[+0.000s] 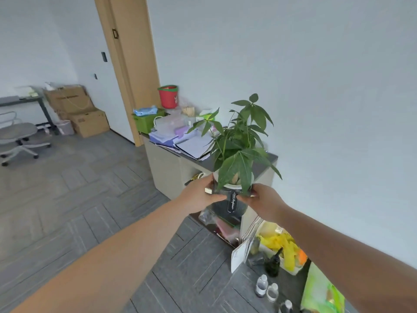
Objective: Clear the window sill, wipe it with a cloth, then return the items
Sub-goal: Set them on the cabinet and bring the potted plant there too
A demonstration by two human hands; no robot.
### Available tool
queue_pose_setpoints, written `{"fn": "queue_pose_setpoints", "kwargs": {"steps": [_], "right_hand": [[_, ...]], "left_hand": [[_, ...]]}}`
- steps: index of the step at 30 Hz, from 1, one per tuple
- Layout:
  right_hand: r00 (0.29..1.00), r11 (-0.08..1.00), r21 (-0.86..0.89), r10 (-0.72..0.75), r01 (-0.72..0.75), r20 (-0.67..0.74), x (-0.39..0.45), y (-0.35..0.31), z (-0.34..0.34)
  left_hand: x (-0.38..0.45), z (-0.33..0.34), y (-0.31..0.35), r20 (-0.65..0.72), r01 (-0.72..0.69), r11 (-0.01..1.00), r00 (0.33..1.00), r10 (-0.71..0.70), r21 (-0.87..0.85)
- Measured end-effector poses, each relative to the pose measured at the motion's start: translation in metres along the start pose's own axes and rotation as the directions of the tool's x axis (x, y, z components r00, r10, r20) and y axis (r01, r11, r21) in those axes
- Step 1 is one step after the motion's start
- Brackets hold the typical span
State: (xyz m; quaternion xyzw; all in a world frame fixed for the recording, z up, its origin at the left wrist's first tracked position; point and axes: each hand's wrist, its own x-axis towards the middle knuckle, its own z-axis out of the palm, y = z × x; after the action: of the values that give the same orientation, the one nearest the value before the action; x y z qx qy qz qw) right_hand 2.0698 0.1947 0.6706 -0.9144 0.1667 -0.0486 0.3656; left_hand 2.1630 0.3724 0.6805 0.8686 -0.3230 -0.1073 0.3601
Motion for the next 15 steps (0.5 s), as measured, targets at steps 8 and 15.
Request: {"fn": "queue_pose_setpoints", "kwargs": {"steps": [8,15], "right_hand": [[0.986,0.990,0.052,0.133,-0.128,-0.101,0.134,0.010,0.005],[0.972,0.980,0.110,0.179,-0.163,-0.151,0.282,0.044,0.006]], "left_hand": [[0.155,-0.017,-0.043,0.121,-0.069,0.998,0.990,0.069,-0.009],[0.310,-0.014,-0.082,0.171,-0.081,0.997,0.982,0.082,-0.008]]}}
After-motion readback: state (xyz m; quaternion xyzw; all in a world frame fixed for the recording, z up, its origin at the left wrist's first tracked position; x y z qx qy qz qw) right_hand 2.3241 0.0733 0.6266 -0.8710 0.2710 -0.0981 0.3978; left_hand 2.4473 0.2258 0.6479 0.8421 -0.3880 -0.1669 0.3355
